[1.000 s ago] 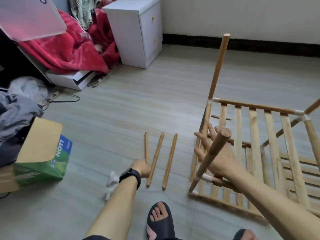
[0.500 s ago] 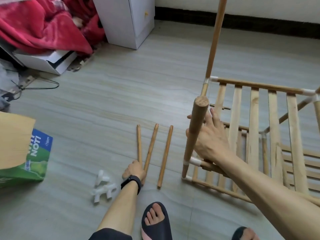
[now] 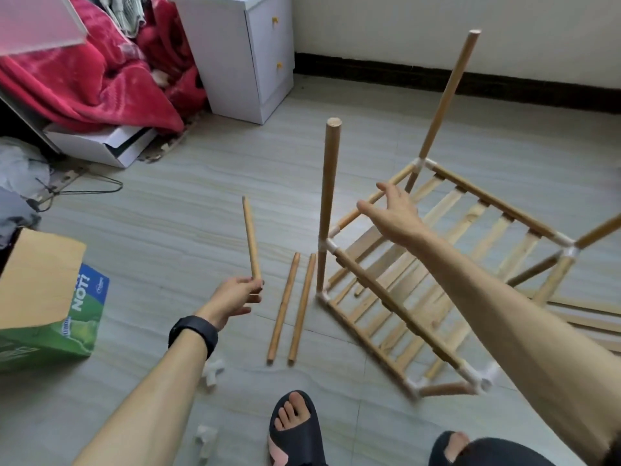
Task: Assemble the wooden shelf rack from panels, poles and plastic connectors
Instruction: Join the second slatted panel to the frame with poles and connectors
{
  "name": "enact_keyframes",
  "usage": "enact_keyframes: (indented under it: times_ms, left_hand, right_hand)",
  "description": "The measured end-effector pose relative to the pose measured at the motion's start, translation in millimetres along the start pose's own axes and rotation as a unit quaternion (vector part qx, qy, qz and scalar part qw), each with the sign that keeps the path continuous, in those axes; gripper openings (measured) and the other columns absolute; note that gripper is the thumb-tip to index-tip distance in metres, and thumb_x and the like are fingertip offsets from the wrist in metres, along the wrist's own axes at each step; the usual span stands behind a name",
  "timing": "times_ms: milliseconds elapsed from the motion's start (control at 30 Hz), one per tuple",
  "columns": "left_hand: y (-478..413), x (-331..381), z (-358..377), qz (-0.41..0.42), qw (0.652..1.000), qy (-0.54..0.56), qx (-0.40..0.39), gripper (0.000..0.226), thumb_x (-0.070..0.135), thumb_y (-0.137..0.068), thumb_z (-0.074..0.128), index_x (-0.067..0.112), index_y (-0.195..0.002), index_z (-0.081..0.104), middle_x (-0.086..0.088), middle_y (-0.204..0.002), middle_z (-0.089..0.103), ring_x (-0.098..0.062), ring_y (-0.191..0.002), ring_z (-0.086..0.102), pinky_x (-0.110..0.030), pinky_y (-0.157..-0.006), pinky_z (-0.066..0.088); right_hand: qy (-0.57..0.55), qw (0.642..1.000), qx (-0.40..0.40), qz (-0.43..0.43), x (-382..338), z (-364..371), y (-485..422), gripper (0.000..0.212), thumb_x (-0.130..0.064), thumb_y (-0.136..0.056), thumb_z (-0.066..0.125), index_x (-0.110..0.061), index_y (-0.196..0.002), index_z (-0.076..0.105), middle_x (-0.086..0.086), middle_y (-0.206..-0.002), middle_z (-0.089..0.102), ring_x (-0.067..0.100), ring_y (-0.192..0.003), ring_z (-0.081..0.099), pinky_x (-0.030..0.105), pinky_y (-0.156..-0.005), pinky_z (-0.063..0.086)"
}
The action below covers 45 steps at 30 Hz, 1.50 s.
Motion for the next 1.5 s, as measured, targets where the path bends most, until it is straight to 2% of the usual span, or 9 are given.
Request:
enact_keyframes:
  times_ms: [133, 267, 400, 667, 867, 1067, 1200, 1333, 1500]
  left_hand:
    - [37, 38, 7, 0.085, 0.994, 0.065, 0.005, 0.011, 0.024, -0.105, 0.053, 0.016, -0.110, 0.059, 0.000, -0.105, 0.075, -0.015, -0.088, 0.069, -0.036, -0.077, 0.053]
    - [71, 61, 25, 0.150, 0.986, 0.072, 0.004, 0.011, 0.021, -0.105, 0.052, 0.021, -0.116, 0.056, -0.001, -0.105, 0.076, -0.013, -0.085, 0.073, -0.032, -0.069, 0.054]
    - [96, 87, 45, 0.174, 0.980, 0.093, -0.013, 0.024, 0.014, -0.106, 0.050, 0.022, -0.128, 0.050, -0.001, -0.102, 0.077, -0.017, -0.088, 0.074, -0.035, -0.072, 0.054]
    - [150, 138, 72, 0.257, 0.964, 0.061, 0.003, 0.017, 0.010, -0.102, 0.055, 0.019, -0.115, 0.047, 0.000, -0.101, 0.078, -0.017, -0.083, 0.075, -0.033, -0.069, 0.055]
    - [178, 145, 77, 0.305, 0.952, 0.026, -0.006, 0.029, 0.017, -0.099, 0.064, 0.017, -0.123, 0.048, -0.003, -0.101, 0.078, -0.020, -0.087, 0.075, -0.034, -0.073, 0.058]
    - [174, 104, 121, 0.284, 0.955, -0.062, -0.056, 0.027, 0.030, -0.091, 0.074, 0.018, -0.112, 0.061, -0.006, -0.095, 0.077, -0.016, -0.088, 0.074, -0.035, -0.085, 0.058]
    - [157, 79, 142, 0.287, 0.956, -0.045, -0.050, 0.026, 0.039, -0.089, 0.076, 0.021, -0.104, 0.066, -0.011, -0.104, 0.072, -0.011, -0.090, 0.073, -0.025, -0.086, 0.057]
    - [142, 72, 159, 0.291, 0.951, -0.060, -0.080, 0.011, 0.043, -0.088, 0.075, 0.036, -0.093, 0.068, 0.004, -0.091, 0.078, -0.005, -0.093, 0.073, -0.029, -0.089, 0.051]
    - [132, 65, 170, 0.299, 0.948, -0.068, -0.088, 0.016, 0.051, -0.086, 0.074, 0.044, -0.096, 0.064, 0.006, -0.091, 0.078, -0.005, -0.098, 0.071, -0.033, -0.093, 0.052]
  right_hand:
    - [0.082, 0.993, -0.052, -0.062, 59, -51, 86, 0.066, -0.060, -0.090, 0.064, -0.026, -0.145, 0.048, 0.000, -0.150, 0.049, 0.010, -0.126, 0.045, 0.032, -0.101, 0.038]
    - [0.307, 0.935, -0.181, 0.002, 148, -76, 161, 0.087, -0.083, -0.077, 0.058, -0.047, -0.152, 0.031, -0.009, -0.167, 0.017, 0.019, -0.147, 0.027, 0.048, -0.121, 0.024]
    - [0.367, 0.920, -0.137, -0.014, 165, -79, 185, 0.092, -0.098, -0.073, 0.031, -0.060, -0.154, 0.009, -0.012, -0.170, 0.002, 0.021, -0.154, 0.016, 0.053, -0.123, 0.017]
    - [0.433, 0.898, -0.051, -0.055, 140, -49, 165, 0.091, -0.096, -0.072, 0.010, -0.057, -0.154, 0.007, 0.006, -0.168, 0.016, 0.023, -0.126, 0.056, 0.042, -0.094, 0.037]
    - [0.386, 0.922, 0.030, -0.010, 116, -30, 148, 0.090, -0.096, -0.071, 0.041, -0.021, -0.118, 0.059, 0.017, -0.131, 0.052, 0.029, -0.092, 0.063, 0.039, -0.068, 0.047]
    - [0.356, 0.931, 0.069, 0.030, 88, -12, 123, 0.079, -0.089, -0.081, 0.041, -0.018, -0.105, 0.066, 0.006, -0.104, 0.068, 0.024, -0.081, 0.059, 0.031, -0.056, 0.036]
    - [0.271, 0.957, 0.104, -0.001, 92, -5, 122, 0.061, -0.072, -0.094, 0.039, -0.023, -0.122, 0.060, 0.006, -0.120, 0.064, 0.028, -0.097, 0.063, 0.038, -0.069, 0.045]
    - [0.214, 0.971, 0.107, -0.023, 115, -4, 128, 0.053, -0.062, -0.095, 0.030, -0.032, -0.131, 0.054, 0.000, -0.129, 0.057, 0.028, -0.102, 0.062, 0.039, -0.074, 0.043]
    - [0.237, 0.965, 0.109, 0.000, 113, -5, 121, 0.052, -0.060, -0.093, 0.030, -0.028, -0.126, 0.054, 0.002, -0.123, 0.056, 0.026, -0.092, 0.058, 0.037, -0.070, 0.037]
Point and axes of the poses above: each hand's wrist, its own y-axis away from the middle knuckle, its own z-axis out of the palm, x = y × z, the point moved 6 cm from there along -y, towards the middle knuckle
